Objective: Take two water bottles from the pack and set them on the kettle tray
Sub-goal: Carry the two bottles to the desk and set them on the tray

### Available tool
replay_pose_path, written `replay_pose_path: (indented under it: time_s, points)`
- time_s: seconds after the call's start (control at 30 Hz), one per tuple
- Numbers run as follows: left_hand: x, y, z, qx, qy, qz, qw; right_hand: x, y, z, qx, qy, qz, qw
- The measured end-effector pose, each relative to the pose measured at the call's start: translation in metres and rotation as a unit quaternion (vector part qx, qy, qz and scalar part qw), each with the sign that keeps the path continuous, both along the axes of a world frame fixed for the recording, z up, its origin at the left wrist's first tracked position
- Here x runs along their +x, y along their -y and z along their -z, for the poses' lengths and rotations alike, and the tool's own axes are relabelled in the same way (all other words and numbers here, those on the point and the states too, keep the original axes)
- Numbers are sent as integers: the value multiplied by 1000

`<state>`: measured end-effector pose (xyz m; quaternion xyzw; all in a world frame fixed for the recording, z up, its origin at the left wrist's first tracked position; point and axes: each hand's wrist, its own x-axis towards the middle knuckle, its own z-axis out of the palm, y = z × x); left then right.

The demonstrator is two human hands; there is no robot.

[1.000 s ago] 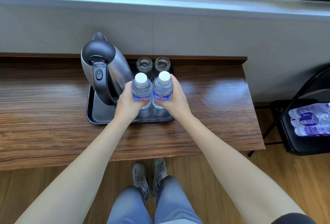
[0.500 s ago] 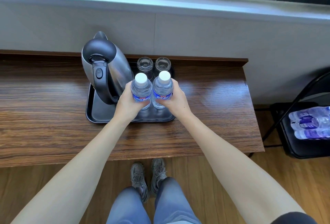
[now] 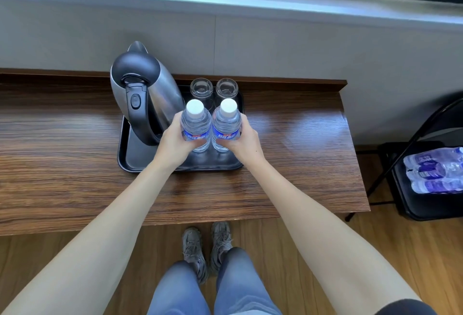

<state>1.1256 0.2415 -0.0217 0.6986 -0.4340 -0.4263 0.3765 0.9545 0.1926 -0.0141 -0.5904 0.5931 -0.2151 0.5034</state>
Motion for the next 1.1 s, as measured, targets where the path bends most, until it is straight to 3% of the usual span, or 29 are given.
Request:
replay_pose_path:
  time_s: [1.1]
  points:
    - [-9, -23, -1, 50, 43, 3, 998, -9, -30, 4, -12, 3, 10, 1000]
